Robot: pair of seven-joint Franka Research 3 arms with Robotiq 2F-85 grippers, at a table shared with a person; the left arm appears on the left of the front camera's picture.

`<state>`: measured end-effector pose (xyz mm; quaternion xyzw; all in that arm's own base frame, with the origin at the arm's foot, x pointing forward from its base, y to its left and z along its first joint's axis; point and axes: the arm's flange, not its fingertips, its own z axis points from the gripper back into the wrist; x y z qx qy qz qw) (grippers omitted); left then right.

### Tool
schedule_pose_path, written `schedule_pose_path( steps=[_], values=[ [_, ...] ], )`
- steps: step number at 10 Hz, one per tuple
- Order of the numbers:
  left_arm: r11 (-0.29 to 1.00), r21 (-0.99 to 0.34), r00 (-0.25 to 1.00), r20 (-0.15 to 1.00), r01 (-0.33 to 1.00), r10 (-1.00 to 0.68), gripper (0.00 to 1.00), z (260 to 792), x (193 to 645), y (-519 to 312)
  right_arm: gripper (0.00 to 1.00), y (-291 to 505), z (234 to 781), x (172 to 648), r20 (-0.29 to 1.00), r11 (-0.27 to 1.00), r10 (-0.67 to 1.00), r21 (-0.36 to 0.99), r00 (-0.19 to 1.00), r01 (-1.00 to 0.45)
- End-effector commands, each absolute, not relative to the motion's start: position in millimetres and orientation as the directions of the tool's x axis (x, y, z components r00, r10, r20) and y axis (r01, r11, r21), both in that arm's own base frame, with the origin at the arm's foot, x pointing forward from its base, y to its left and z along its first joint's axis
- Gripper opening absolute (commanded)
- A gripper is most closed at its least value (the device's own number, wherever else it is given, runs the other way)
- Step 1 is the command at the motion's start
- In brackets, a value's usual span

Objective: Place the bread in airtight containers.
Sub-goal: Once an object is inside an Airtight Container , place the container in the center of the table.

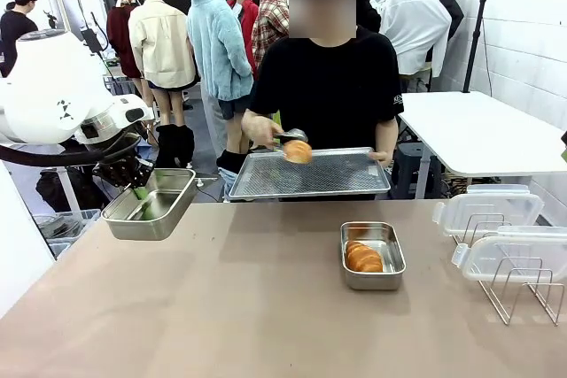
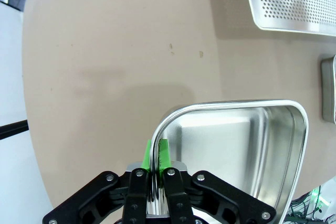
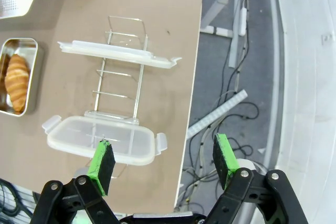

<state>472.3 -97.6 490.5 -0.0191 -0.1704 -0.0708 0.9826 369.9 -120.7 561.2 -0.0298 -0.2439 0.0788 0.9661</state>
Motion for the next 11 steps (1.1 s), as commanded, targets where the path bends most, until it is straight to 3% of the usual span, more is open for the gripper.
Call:
schedule_pose_path(
  steps=[1, 11],
  values=[
    [0.988, -0.008, 0.923, 0.358, 0.155, -0.142, 0.00, 491.7, 472.8, -95.8, 0.93, -118.3, 558.6, 367.8, 0.465, 0.988, 0.151, -0.085, 0.872, -0.126],
    [0.988, -0.008, 0.923, 0.358, 0.155, -0.142, 0.00, 491.7, 472.8, -95.8, 0.93, -118.3, 558.6, 367.8, 0.465, 0.988, 0.151, -0.085, 0.872, -0.126]
  ],
)
